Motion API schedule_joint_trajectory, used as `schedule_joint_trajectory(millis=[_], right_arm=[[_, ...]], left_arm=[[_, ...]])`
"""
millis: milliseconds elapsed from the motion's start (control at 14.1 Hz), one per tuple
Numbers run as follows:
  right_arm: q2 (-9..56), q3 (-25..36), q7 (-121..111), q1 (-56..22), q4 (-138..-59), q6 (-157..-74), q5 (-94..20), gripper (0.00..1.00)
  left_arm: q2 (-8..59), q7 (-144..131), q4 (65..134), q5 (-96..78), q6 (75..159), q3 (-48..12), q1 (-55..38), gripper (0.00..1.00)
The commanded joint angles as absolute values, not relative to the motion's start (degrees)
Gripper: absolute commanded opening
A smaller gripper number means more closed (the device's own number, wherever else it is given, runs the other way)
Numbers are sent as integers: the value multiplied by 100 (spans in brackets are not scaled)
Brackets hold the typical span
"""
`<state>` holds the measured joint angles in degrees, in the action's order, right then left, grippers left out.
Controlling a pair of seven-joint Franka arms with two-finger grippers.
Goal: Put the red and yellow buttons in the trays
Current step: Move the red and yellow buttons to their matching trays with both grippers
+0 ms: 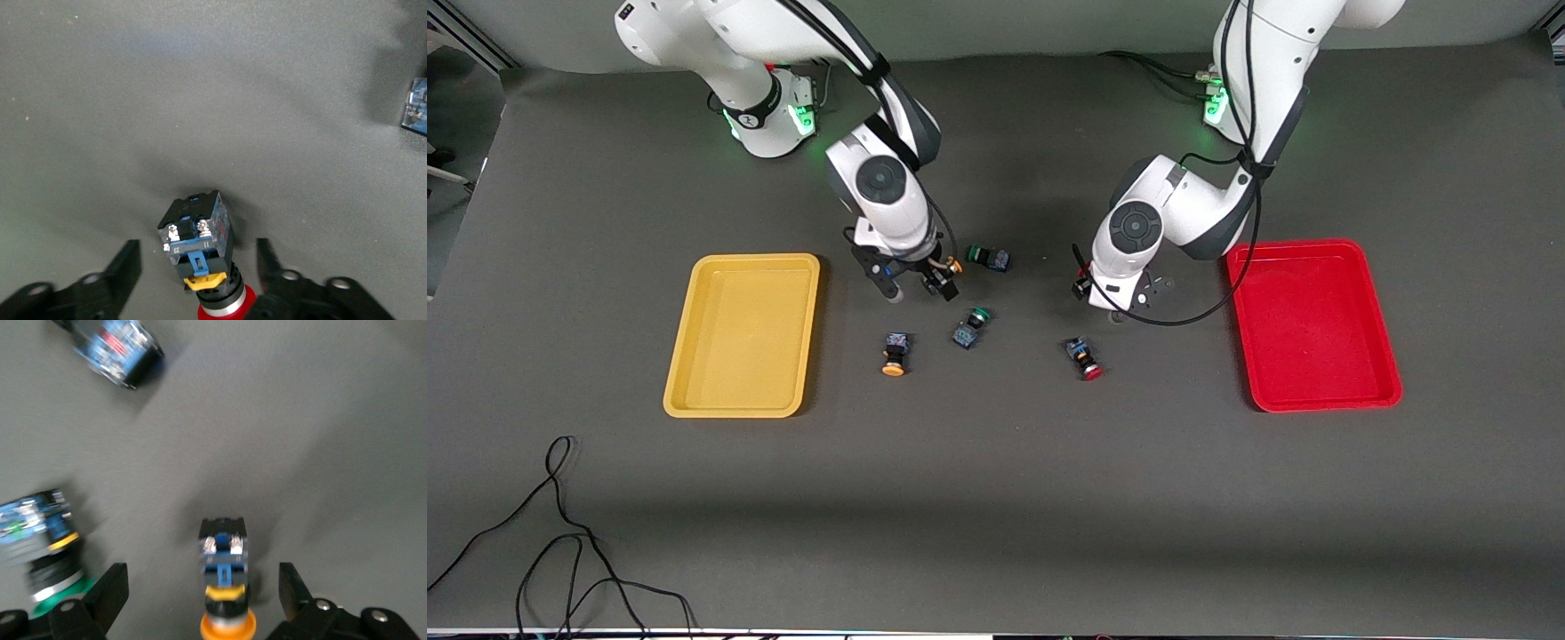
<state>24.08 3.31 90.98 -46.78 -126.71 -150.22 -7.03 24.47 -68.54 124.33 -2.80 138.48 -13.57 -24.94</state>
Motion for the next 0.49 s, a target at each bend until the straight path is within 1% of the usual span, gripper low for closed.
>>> schedule_joint_trajectory(millis=[0, 71, 141, 212, 283, 354, 424], right_arm=[[2575, 422, 9229, -4808, -12551, -15126, -773, 99], [2566, 422, 9229, -4799, -12551, -15109, -773, 90], [2549, 422, 9194, -4799, -12542, -15074, -765, 69], [2523, 431, 9176, -4799, -12542, -15047, -765, 45], [2514, 431, 9176, -4799, -12542, -15047, -765, 22], [2505, 431, 9176, -4799, -12533, -15047, -756, 11], [2505, 431, 9167, -4799, -12533, -15047, -756, 7]], left_arm=[[2329, -6961, 12489, -325, 13878, -1283, -2575, 7], [2286, -6952, 12463, -325, 13808, -1275, -2558, 0], [2207, -6926, 12437, -325, 13703, -1274, -2549, 0], [2067, -6874, 12367, -325, 13450, -1257, -2540, 0], [1935, -6830, 12218, -308, 13004, -1222, -2470, 0], [1794, -6664, 12069, -282, 12486, -1222, -2331, 0], [1619, -6271, 11963, -264, 11993, -1222, -2120, 0]])
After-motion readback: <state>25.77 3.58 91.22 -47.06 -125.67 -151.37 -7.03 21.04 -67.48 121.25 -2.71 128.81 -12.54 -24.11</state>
